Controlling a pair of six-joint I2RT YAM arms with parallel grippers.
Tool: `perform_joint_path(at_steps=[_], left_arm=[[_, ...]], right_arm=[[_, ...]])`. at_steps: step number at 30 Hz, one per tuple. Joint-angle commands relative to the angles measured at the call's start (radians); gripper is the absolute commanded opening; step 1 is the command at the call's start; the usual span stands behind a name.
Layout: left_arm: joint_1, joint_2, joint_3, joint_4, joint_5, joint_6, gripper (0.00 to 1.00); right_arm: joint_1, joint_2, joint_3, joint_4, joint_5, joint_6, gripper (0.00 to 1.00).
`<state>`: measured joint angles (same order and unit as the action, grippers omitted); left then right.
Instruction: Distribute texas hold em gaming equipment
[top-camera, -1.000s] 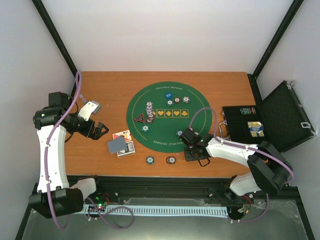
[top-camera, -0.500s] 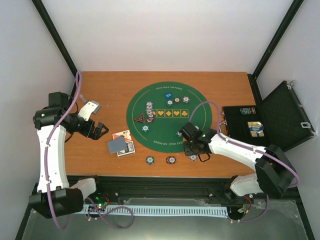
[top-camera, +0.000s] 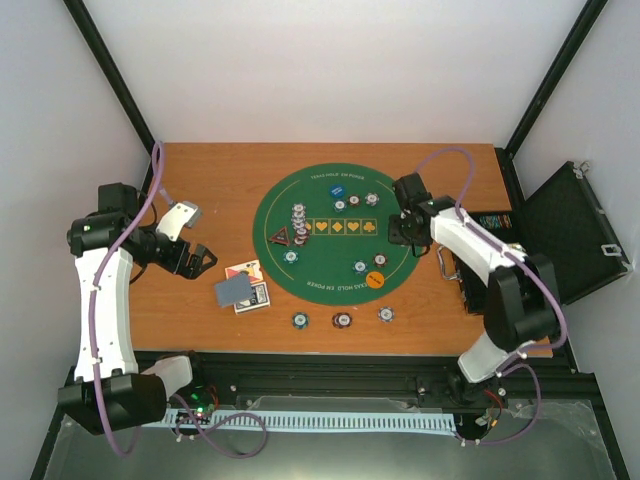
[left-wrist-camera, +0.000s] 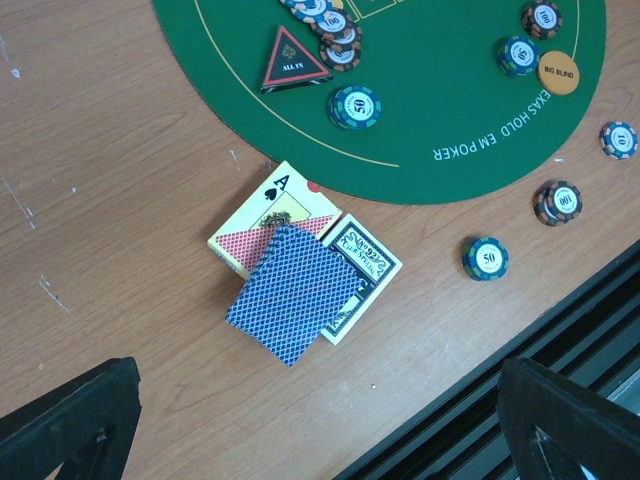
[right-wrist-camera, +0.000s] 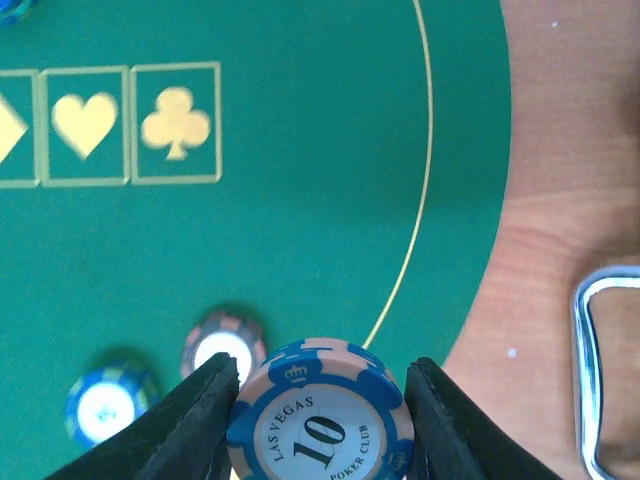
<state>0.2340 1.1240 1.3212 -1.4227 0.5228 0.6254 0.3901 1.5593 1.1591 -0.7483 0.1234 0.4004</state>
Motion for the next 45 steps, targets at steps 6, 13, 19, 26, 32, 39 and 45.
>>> perform_joint_path(at_steps=[6, 13, 19, 26, 32, 39, 45], left_arm=[[0.005, 0.009, 0.023, -0.026, 0.004, 0.029, 1.0], [0.005, 0.022, 0.002, -0.016, 0.011, 0.04, 1.0], [0.005, 0.025, -0.038, -0.004, 0.015, 0.065, 1.0], [0.006, 0.066, -0.019, -0.028, 0.003, 0.1, 1.0], [0.006, 0.052, -0.047, -0.032, -0.019, 0.128, 1.0], [0.006, 0.031, -0.068, -0.045, -0.032, 0.166, 1.0], [0.006, 0.016, -0.106, -0.033, -0.066, 0.194, 1.0]], right_arm=[[-0.06, 0.247, 0.074, 0.079, -0.081, -0.029, 0.29], [-0.062, 0.294, 0.026, 0.13, -0.083, -0.024, 0.29], [-0.06, 0.321, -0.017, 0.157, -0.088, -0.003, 0.29], [-0.06, 0.321, -0.072, 0.179, -0.096, 0.006, 0.43], [-0.059, 0.26, -0.04, 0.136, -0.084, -0.006, 0.59], [-0.057, 0.174, -0.002, 0.09, -0.084, 0.006, 0.69], [-0.001, 0.101, 0.034, 0.047, -0.055, 0.028, 0.77]])
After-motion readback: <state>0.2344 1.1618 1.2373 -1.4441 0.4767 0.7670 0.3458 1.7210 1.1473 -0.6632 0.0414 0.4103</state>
